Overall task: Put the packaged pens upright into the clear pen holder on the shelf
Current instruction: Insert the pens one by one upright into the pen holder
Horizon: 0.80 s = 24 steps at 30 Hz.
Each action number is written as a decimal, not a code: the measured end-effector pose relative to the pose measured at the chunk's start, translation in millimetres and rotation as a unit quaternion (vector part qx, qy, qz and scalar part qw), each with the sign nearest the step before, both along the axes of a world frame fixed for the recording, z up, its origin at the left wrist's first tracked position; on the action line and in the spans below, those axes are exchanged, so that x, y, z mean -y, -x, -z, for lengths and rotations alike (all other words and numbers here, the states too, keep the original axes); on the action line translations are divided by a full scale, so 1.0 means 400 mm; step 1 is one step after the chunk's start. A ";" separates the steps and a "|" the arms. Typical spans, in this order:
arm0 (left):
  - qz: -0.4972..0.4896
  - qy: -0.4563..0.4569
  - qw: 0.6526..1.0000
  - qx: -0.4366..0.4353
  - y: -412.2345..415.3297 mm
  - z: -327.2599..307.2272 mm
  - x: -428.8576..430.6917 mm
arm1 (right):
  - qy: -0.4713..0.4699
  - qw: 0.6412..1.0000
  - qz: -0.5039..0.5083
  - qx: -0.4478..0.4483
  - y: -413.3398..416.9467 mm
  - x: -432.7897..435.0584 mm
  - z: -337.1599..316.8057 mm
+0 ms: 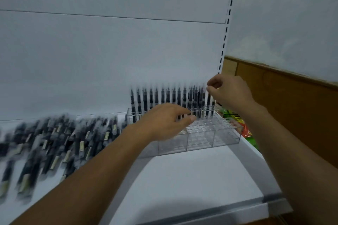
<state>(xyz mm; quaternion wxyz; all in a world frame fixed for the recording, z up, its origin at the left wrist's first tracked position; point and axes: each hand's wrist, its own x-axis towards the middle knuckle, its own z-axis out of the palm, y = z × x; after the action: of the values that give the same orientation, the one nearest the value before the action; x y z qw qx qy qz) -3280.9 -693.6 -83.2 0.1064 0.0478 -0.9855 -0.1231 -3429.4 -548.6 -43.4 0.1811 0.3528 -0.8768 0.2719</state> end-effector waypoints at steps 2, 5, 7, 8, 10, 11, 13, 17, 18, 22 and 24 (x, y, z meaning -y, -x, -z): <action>-0.025 -0.013 0.999 -0.036 -0.039 -0.010 0.022 | 0.007 1.000 -0.024 -0.010 -0.044 0.020 -0.007; -0.086 -0.021 0.993 -0.077 -0.129 -0.009 0.090 | -0.023 0.995 -0.096 0.015 -0.135 0.093 -0.008; -0.131 -0.027 0.986 -0.095 -0.206 0.006 0.153 | -0.054 0.987 -0.147 0.021 -0.202 0.162 0.005; -0.152 -0.031 0.982 -0.109 -0.248 0.017 0.185 | -0.067 0.983 -0.170 0.019 -0.236 0.199 0.013; -0.200 -0.049 0.968 -0.142 -0.334 0.044 0.241 | -0.106 0.970 -0.218 0.013 -0.304 0.271 0.031; -0.228 -0.059 0.959 -0.160 -0.377 0.060 0.264 | -0.133 0.961 -0.244 0.014 -0.336 0.305 0.042; -0.279 -0.072 0.938 -0.191 -0.459 0.091 0.302 | -0.191 0.937 -0.291 0.026 -0.400 0.365 0.064; -0.378 -0.057 0.899 -0.213 -0.576 0.137 0.369 | -0.277 0.903 -0.329 0.016 -0.509 0.453 0.108; -0.406 -0.057 0.892 -0.188 -0.595 0.145 0.384 | -0.298 0.897 -0.325 0.015 -0.528 0.468 0.119; -0.462 -0.103 0.875 -0.101 -0.643 0.152 0.427 | -0.351 0.887 -0.301 0.006 -0.569 0.494 0.166; -0.468 -0.160 0.864 -0.092 -0.649 0.146 0.445 | -0.329 0.896 -0.300 -0.003 -0.573 0.494 0.180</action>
<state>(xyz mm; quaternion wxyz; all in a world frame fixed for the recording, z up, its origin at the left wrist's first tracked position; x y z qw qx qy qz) -3021.3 -871.6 -141.4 0.2326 0.5081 -0.7999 -0.2187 -3200.4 -746.3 -115.6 -0.0330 0.6390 -0.7684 0.0085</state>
